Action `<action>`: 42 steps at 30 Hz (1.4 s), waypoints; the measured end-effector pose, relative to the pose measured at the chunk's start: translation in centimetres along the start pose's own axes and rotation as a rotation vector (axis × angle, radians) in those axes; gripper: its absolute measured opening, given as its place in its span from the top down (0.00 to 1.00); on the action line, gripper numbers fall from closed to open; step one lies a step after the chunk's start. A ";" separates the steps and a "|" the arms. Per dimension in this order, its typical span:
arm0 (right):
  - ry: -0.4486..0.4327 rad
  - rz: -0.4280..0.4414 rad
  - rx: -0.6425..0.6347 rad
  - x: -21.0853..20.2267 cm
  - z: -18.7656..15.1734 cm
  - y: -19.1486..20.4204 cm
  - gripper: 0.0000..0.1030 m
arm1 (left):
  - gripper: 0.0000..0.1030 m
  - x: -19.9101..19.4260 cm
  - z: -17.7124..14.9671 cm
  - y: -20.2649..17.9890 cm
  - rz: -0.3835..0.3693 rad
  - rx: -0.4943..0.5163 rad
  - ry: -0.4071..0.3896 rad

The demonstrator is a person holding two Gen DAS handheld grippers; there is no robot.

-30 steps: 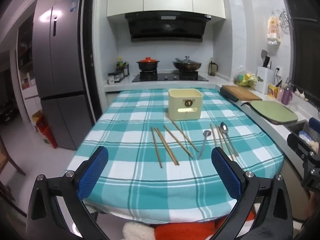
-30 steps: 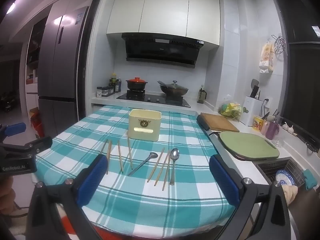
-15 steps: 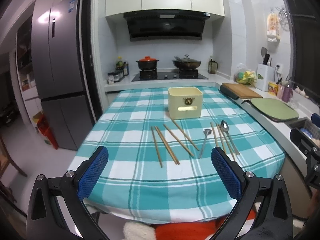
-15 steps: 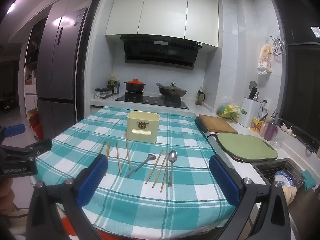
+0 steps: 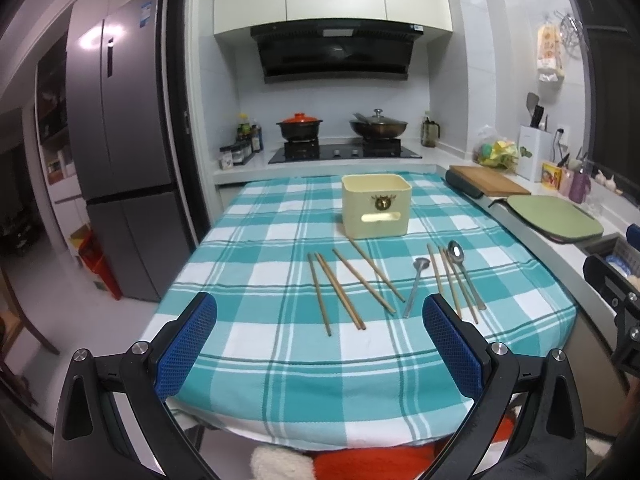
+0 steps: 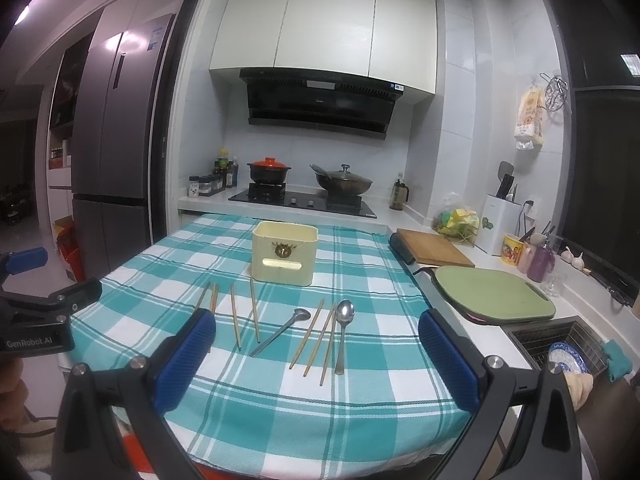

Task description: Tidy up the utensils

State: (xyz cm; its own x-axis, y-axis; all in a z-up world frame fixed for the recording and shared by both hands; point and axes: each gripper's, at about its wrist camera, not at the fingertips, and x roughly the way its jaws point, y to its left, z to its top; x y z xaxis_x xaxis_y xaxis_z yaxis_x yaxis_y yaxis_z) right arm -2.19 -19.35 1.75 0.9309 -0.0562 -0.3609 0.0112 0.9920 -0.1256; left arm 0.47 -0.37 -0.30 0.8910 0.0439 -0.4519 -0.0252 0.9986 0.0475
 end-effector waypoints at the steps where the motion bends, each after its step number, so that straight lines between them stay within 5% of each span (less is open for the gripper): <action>1: 0.001 0.001 0.003 0.0 0.0 0.0 0.00 | 0.01 0.0 0.0 0.0 0.001 0.001 -0.001; 42: 0.101 -0.076 0.026 3.5 -0.3 -0.9 0.00 | 0.00 3.5 0.3 -0.7 -0.004 0.020 0.071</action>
State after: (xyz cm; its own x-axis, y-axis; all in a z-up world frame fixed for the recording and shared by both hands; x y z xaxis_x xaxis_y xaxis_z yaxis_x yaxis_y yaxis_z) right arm 0.95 -20.48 0.31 0.8855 -0.1408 -0.4428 0.0907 0.9870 -0.1324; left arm 3.76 -0.89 -1.66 0.8564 0.0427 -0.5145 -0.0120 0.9979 0.0630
